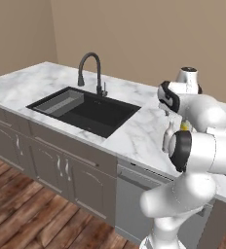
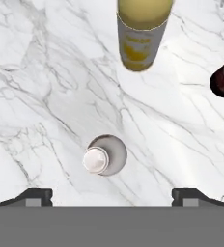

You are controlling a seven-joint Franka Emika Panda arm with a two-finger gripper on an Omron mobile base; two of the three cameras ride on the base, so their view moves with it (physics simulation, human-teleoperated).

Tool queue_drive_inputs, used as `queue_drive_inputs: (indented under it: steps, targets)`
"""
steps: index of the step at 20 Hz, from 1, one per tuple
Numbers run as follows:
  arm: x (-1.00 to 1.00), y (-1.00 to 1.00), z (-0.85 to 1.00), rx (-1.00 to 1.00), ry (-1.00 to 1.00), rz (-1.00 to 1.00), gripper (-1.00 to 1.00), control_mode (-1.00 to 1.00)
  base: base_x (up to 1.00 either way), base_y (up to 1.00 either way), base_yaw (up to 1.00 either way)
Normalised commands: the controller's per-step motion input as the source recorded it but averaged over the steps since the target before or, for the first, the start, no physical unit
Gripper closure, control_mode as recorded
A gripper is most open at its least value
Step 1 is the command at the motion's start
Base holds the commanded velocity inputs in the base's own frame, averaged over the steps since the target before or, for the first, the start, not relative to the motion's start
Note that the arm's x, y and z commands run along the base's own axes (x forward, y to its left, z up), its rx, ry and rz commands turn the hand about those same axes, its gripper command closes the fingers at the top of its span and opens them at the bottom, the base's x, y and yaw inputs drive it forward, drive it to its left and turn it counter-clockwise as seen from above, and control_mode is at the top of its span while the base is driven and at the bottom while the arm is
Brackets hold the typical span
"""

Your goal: Move the drinks to the dining counter.

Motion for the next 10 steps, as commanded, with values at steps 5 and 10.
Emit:
queue_drive_inputs:
  steps: [5,10]
  targets:
    - [-1.0,-0.06,0.37,0.0,0.0,0.23,-1.0,-1.0,0.0,0.0,0.0]
    - [-1.0,-0.06,0.42,0.0,0.02,0.4,-1.0,-1.0,0.0,0.0,0.0]
